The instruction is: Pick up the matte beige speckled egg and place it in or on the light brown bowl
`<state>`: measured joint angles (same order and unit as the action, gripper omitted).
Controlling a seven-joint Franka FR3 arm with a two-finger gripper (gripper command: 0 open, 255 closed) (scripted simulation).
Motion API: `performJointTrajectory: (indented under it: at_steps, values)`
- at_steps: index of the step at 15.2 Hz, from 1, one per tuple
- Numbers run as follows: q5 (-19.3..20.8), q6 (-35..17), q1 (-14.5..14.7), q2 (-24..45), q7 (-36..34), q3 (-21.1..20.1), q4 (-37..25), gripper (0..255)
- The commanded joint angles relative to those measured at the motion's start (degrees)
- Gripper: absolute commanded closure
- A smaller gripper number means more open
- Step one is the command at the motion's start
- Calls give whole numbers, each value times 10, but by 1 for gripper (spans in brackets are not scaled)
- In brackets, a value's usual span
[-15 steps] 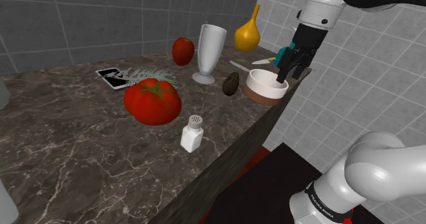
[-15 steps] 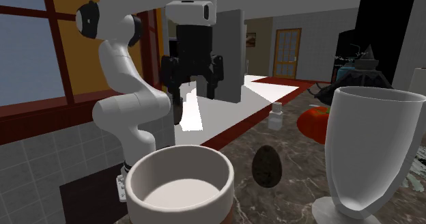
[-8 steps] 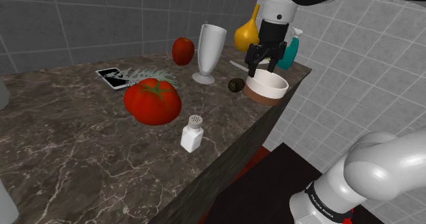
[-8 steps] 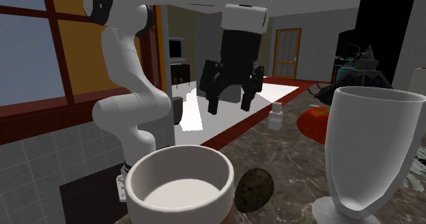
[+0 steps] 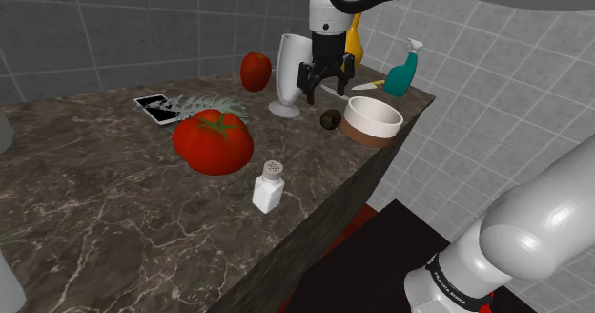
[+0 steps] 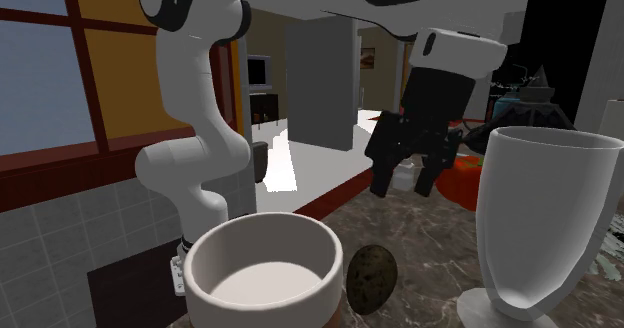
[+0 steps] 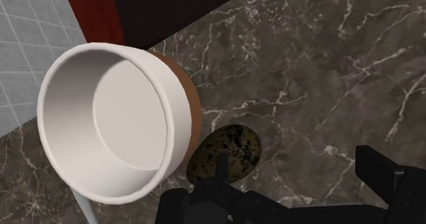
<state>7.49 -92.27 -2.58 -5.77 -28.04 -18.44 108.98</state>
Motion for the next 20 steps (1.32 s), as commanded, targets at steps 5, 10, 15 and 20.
performJointTrajectory:
  at_steps: [5, 10, 15, 20]
  values:
    - [7, -35, -2, 9, -8, 1, 30, 0]
    - [8, -55, -3, 7, -8, 2, 52, 0]
    - [8, -55, -3, 7, -8, 2, 52, 0]
    - [8, -55, -3, 7, -8, 2, 52, 255]
